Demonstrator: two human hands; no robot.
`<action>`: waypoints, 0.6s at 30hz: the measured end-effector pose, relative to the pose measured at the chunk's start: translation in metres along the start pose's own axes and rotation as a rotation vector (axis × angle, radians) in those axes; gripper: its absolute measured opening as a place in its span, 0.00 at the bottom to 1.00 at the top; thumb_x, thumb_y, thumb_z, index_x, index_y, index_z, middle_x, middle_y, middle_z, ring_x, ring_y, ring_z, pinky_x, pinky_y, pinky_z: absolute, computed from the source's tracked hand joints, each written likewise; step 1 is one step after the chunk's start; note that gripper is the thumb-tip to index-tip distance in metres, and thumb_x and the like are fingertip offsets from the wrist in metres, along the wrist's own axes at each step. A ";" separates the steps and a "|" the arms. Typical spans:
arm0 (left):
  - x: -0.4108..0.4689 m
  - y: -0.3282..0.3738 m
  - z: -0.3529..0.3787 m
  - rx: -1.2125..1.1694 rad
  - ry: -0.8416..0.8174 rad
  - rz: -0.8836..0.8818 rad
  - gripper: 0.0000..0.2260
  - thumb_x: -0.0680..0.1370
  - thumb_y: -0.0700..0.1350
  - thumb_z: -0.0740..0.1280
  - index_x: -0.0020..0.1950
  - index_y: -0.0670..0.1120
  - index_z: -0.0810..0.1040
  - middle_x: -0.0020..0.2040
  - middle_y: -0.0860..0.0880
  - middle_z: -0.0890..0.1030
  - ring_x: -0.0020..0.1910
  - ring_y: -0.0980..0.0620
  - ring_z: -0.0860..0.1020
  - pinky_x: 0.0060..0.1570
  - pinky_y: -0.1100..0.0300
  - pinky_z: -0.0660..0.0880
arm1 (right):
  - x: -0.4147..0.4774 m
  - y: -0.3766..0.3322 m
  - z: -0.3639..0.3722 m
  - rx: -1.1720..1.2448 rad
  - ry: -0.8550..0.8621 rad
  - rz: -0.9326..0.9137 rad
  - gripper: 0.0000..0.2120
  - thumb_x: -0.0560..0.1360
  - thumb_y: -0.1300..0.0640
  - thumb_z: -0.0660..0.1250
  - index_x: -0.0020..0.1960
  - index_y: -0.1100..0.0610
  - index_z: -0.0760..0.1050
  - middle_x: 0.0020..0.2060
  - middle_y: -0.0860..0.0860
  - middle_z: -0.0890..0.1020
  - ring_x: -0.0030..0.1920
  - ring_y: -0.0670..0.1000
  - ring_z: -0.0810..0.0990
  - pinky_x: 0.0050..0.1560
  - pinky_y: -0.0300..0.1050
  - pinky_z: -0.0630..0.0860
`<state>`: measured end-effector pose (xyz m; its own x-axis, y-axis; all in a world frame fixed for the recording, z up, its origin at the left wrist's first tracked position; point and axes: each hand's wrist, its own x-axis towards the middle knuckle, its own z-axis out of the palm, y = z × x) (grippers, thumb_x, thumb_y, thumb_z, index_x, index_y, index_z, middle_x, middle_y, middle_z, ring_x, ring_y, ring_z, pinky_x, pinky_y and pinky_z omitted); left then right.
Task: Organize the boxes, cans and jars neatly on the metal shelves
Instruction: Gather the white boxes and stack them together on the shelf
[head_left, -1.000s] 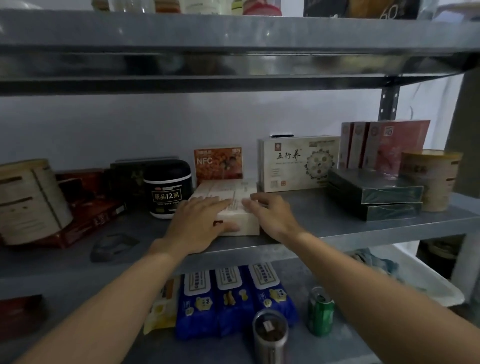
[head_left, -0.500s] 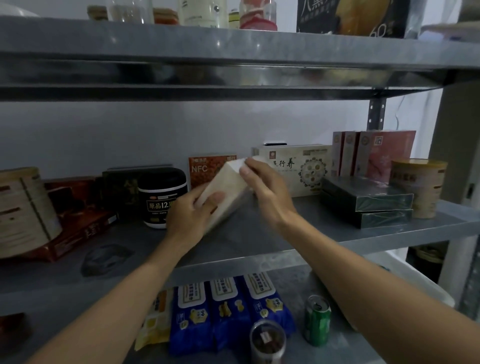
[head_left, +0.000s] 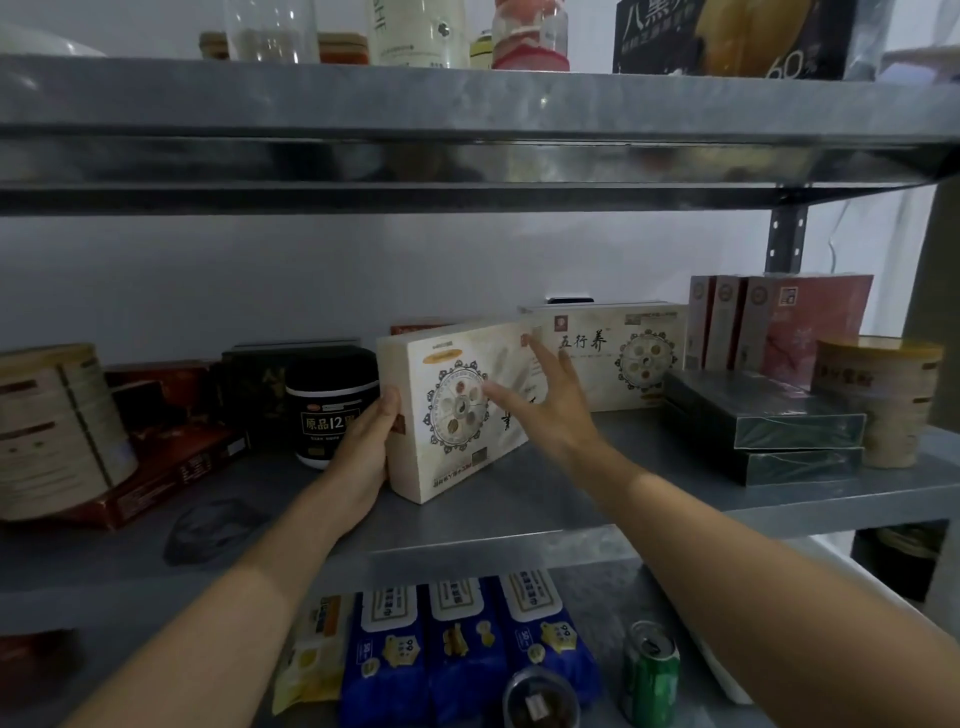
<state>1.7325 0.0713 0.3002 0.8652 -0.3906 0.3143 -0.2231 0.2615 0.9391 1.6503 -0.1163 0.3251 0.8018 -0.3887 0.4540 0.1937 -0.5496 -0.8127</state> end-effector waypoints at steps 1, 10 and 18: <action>0.002 0.000 -0.001 -0.023 -0.003 -0.017 0.20 0.72 0.61 0.60 0.61 0.55 0.76 0.58 0.52 0.82 0.61 0.52 0.77 0.64 0.52 0.70 | 0.003 0.005 0.001 0.007 0.002 0.034 0.45 0.68 0.36 0.73 0.77 0.39 0.52 0.79 0.50 0.44 0.79 0.55 0.46 0.75 0.58 0.54; -0.002 -0.008 0.001 0.223 -0.025 0.069 0.29 0.69 0.46 0.77 0.68 0.54 0.70 0.57 0.57 0.81 0.55 0.59 0.80 0.48 0.64 0.76 | 0.020 0.034 0.017 0.151 0.007 0.156 0.58 0.57 0.37 0.79 0.79 0.46 0.51 0.75 0.51 0.61 0.75 0.56 0.60 0.73 0.59 0.63; -0.003 -0.006 0.004 0.142 0.052 0.076 0.23 0.71 0.37 0.74 0.62 0.54 0.74 0.52 0.57 0.84 0.52 0.58 0.82 0.44 0.63 0.79 | 0.032 0.036 0.012 0.438 0.070 0.276 0.65 0.51 0.44 0.84 0.79 0.49 0.52 0.74 0.50 0.64 0.72 0.53 0.65 0.67 0.49 0.67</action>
<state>1.7294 0.0673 0.2938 0.8648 -0.3269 0.3812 -0.3469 0.1599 0.9242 1.6898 -0.1395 0.3054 0.8196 -0.5320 0.2127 0.2111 -0.0647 -0.9753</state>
